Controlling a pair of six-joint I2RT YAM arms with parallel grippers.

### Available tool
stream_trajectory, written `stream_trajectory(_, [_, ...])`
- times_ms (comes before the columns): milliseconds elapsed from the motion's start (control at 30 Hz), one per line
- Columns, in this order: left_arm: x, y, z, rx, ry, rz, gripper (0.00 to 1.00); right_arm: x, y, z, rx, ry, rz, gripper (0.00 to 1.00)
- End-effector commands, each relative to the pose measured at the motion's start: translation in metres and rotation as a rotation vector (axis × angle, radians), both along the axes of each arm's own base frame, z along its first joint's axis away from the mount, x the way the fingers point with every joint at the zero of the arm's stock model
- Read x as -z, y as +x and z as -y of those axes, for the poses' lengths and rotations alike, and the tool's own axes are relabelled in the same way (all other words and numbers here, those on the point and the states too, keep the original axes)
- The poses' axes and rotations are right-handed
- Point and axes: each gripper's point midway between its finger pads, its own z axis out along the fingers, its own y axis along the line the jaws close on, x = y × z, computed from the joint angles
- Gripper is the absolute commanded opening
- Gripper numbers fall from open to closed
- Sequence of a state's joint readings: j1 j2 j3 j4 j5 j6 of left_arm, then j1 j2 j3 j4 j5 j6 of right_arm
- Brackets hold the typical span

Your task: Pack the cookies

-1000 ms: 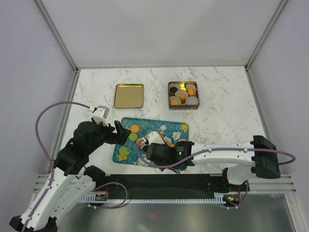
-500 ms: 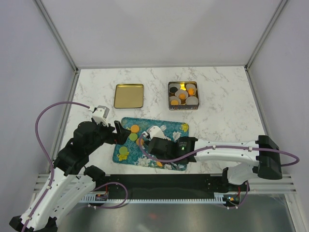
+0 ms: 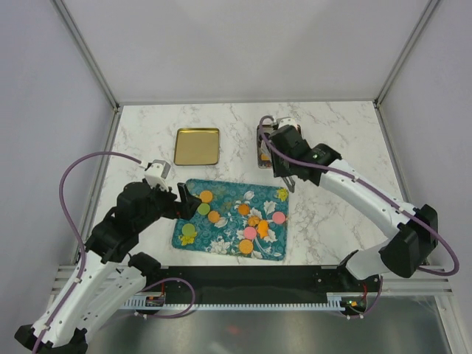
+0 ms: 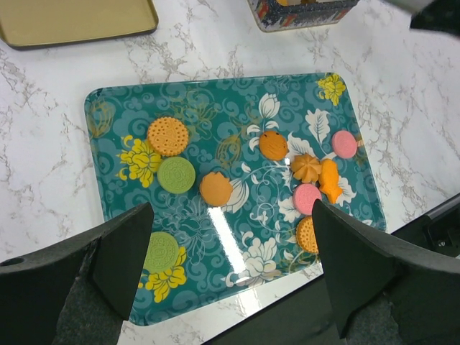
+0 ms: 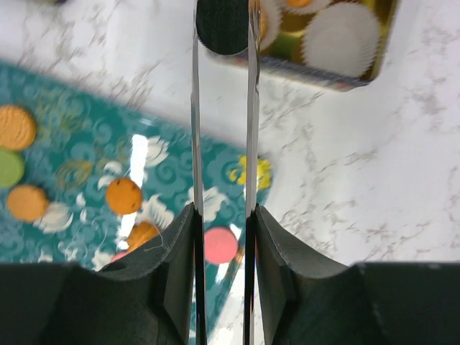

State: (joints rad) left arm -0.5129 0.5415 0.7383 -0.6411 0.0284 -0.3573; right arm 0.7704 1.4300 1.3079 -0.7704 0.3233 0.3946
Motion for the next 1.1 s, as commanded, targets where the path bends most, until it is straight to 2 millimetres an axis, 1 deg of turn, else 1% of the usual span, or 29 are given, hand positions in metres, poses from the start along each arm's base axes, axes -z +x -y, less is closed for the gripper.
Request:
stream_trajectory(0, [-0.004, 0.003, 0.004, 0.023, 0.004, 0.014, 1.0, -0.025, 0.043, 0.026, 0.076, 0.017, 0.064, 0.34])
stream_trajectory(33, [-0.004, 0.002, 0.005, 0.026, 0.003, 0.014, 1.0, -0.021, 0.051, 0.033, 0.094, 0.009, 0.059, 0.34])
stream_trajectory(67, [-0.003, 0.002, 0.006, 0.031, 0.005, 0.008, 1.0, -0.024, 0.059, 0.036, 0.108, 0.023, 0.063, 0.34])
stream_trajectory(100, [-0.002, 0.002, 0.006, 0.032, 0.005, 0.007, 1.0, -0.023, 0.068, 0.049, 0.141, 0.023, 0.06, 0.34])
stream_trajectory(133, [-0.002, 0.002, 0.007, 0.035, 0.005, 0.003, 1.0, -0.016, 0.074, 0.052, 0.152, 0.021, 0.044, 0.34])
stream_trajectory(233, [-0.002, 0.002, 0.007, 0.038, 0.005, 0.005, 1.0, -0.009, 0.083, 0.062, 0.173, 0.029, 0.026, 0.33])
stream_trajectory(433, [-0.004, 0.0, 0.009, 0.054, -0.001, 0.011, 1.0, 0.009, 0.084, 0.079, 0.209, 0.016, -0.002, 0.33])
stream_trajectory(533, [-0.004, 0.0, 0.009, 0.056, -0.004, 0.011, 1.0, 0.019, 0.081, 0.086, 0.22, 0.001, -0.023, 0.33])
stream_trajectory(733, [-0.004, 0.0, 0.01, 0.056, -0.004, 0.011, 1.0, 0.027, 0.076, 0.097, 0.237, -0.001, -0.031, 0.33])
stream_trajectory(767, [-0.004, 0.0, 0.01, 0.056, -0.005, 0.01, 1.0, 0.031, 0.074, 0.097, 0.235, 0.0, -0.044, 0.33])
stream_trajectory(1067, [-0.004, 0.001, 0.009, 0.049, -0.005, 0.012, 1.0, 0.036, 0.071, 0.101, 0.233, 0.004, -0.048, 0.34])
